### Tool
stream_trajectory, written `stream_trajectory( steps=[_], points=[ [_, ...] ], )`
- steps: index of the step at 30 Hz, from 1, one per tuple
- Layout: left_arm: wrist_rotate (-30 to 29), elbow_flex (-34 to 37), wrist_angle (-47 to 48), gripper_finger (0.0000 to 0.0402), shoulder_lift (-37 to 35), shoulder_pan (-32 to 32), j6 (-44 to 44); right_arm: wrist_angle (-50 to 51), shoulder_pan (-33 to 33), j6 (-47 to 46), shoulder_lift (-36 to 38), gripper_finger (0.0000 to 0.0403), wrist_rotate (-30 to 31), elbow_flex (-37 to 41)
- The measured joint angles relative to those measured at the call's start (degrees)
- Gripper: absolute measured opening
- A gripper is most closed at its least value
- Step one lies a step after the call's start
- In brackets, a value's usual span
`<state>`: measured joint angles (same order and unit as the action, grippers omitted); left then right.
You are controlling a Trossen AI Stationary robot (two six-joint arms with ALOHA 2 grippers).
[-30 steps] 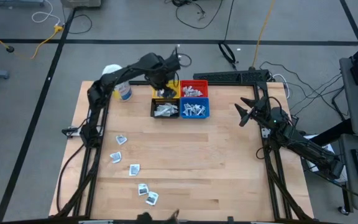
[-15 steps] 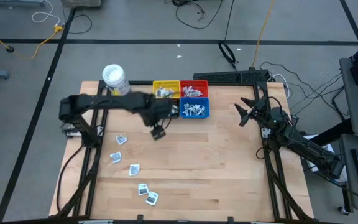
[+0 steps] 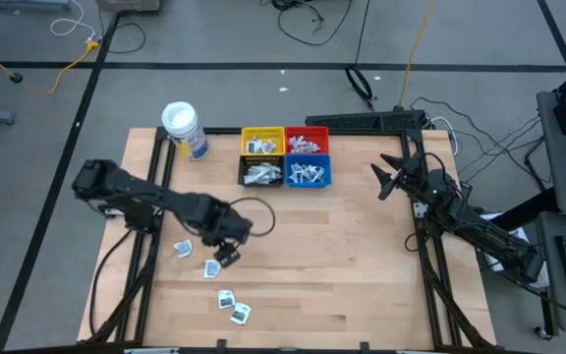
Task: Pick & Place First Aid Supplies
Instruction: Put the gray towelette pack into the yellow basket
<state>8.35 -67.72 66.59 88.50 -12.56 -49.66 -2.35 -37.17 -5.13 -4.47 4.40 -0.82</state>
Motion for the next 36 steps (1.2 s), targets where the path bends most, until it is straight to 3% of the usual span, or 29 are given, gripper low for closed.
stream_trajectory(
  steps=[12,22,29,32,36],
  points=[
    [1.6,2.0,-0.9,0.0273,0.1,-9.5,-12.7,0.0,0.0,0.0,0.0,0.0228,0.0,0.0],
    [0.5,10.5,-10.4,0.0274,5.3,-13.4,-19.4,0.0,0.0,0.0,0.0,0.0228,0.0,0.0],
    [-0.5,12.5,-17.5,0.0272,10.2,-14.6,-19.8,0.0,0.0,0.0,0.0,0.0228,0.0,0.0],
    [-0.5,12.3,-17.7,0.0254,10.8,-14.6,-18.9,0.0,0.0,0.0,0.0,0.0228,0.0,0.0],
    [-0.5,12.3,-17.7,0.0194,11.1,-14.1,-17.2,0.0,0.0,0.0,0.0,0.0228,0.0,0.0]
  ],
)
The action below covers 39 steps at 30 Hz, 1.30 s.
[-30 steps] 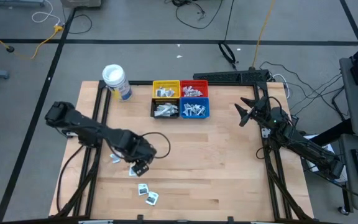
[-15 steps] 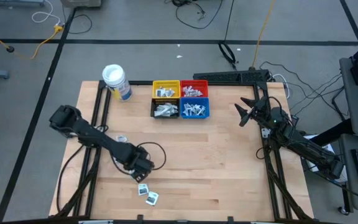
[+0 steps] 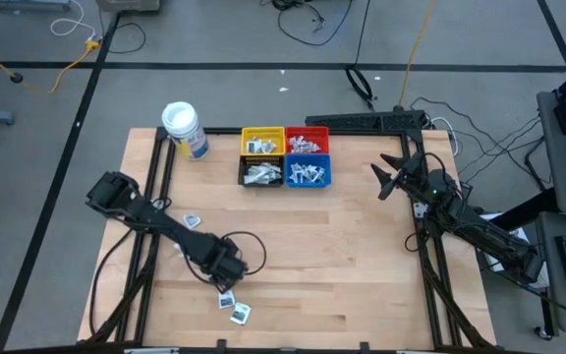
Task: Pick & Place First Aid Supplies
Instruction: Put the gray towelette pack into the yellow basket
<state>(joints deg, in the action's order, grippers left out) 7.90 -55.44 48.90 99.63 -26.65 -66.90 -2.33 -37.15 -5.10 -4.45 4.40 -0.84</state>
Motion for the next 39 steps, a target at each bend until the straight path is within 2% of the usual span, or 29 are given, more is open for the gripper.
stream_trajectory(
  steps=[8,10,14,20,26,33,39],
  points=[
    [1.0,0.3,0.9,0.0030,-2.5,2.8,3.7,0.0,0.0,0.0,0.0,0.0228,0.0,0.0],
    [1.0,0.3,1.2,0.0011,-5.2,4.0,4.8,0.0,0.0,0.0,0.0,0.0228,0.0,0.0],
    [2.3,0.3,2.9,0.0019,-10.7,7.1,5.4,0.0,0.0,0.0,0.0,0.0228,0.0,0.0],
    [4.1,0.0,7.0,0.0009,-18.7,11.9,7.1,0.0,0.0,0.0,0.0,0.0228,0.0,0.0],
    [5.6,0.0,12.0,0.0011,-24.2,15.6,7.3,0.0,0.0,0.0,0.0,0.0228,0.0,0.0],
    [6.1,0.0,13.6,0.0011,-26.3,19.6,10.4,0.0,0.0,0.0,0.0,0.0228,0.0,0.0],
    [6.4,-1.5,14.7,0.0011,-23.6,31.3,18.6,0.0,0.0,0.0,0.0,0.0228,0.0,0.0]
  ],
)
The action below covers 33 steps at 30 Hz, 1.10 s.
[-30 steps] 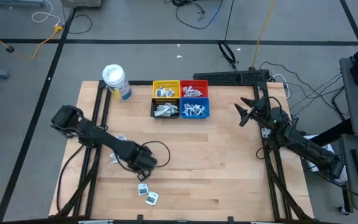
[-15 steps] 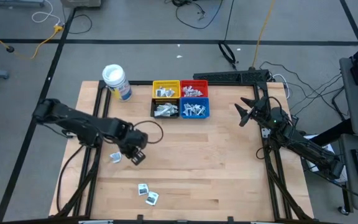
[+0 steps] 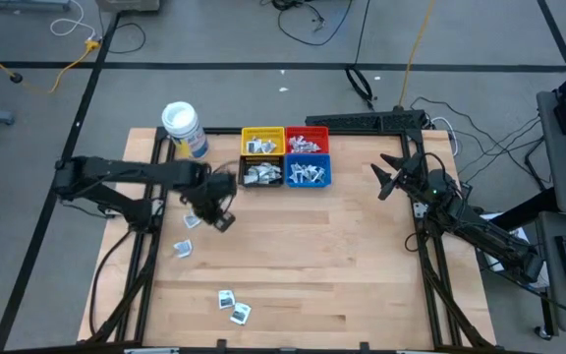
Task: Pick & Place First Aid Supplies
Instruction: Put the gray towelette pack into the yellow basket
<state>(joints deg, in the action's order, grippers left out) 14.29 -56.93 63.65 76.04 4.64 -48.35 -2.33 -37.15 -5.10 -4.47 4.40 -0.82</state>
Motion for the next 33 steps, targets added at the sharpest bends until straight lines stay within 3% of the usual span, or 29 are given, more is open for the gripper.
stream_trajectory(
  steps=[5,15,24,33],
  points=[
    [1.4,-4.1,2.4,0.0006,4.8,11.0,9.4,0.0,0.0,0.0,0.0,0.0228,0.0,0.0],
    [1.3,-22.5,9.3,0.0008,21.7,27.6,24.9,0.0,0.0,0.0,0.0,0.0228,0.0,0.0],
    [1.3,-43.8,14.5,0.0005,37.2,35.8,32.5,0.0,0.0,0.0,0.0,0.0228,0.0,0.0],
    [0.3,-61.0,15.4,0.0005,50.8,39.3,36.7,0.0,0.0,0.0,0.0,0.0228,0.0,0.0]
  ],
)
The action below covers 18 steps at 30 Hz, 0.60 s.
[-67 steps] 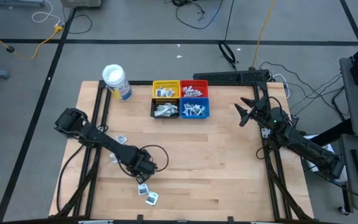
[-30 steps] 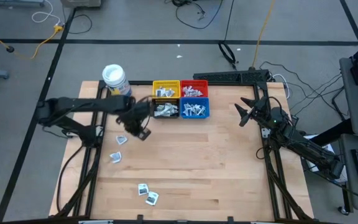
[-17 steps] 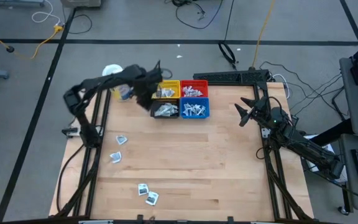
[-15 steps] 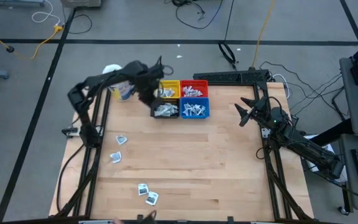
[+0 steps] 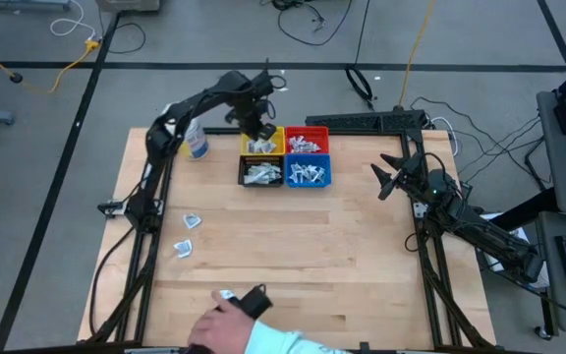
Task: Pick & Place First Aid Supplies
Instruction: Put the gray towelette pack into the yellow basket
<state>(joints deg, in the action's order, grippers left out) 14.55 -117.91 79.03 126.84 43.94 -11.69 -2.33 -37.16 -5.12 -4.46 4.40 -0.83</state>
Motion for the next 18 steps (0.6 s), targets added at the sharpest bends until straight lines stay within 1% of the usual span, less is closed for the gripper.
stream_trajectory(
  steps=[4,6,8,10,12,18],
  points=[
    [-2.8,-3.6,-0.4,0.0005,4.3,0.2,1.2,0.0,0.0,0.0,0.0,0.0228,0.0,0.0],
    [-3.8,-4.1,-1.5,0.0005,5.6,0.2,1.5,0.0,0.0,0.0,0.0,0.0228,0.0,0.0],
    [-3.9,-4.1,-2.7,0.0013,6.2,0.2,1.0,0.0,0.0,0.0,0.0,0.0228,0.0,0.0],
    [-3.9,-4.1,-3.4,0.0036,6.3,0.2,0.9,0.0,0.0,0.0,0.0,0.0228,0.0,0.0],
    [-4.2,-4.2,-3.7,0.0067,6.3,0.2,1.1,0.0,0.0,0.0,0.0,0.0228,0.0,0.0],
    [-3.8,-4.2,-3.6,0.0178,6.3,0.2,2.3,0.0,0.0,0.0,0.0,0.0228,0.0,0.0]
  ],
)
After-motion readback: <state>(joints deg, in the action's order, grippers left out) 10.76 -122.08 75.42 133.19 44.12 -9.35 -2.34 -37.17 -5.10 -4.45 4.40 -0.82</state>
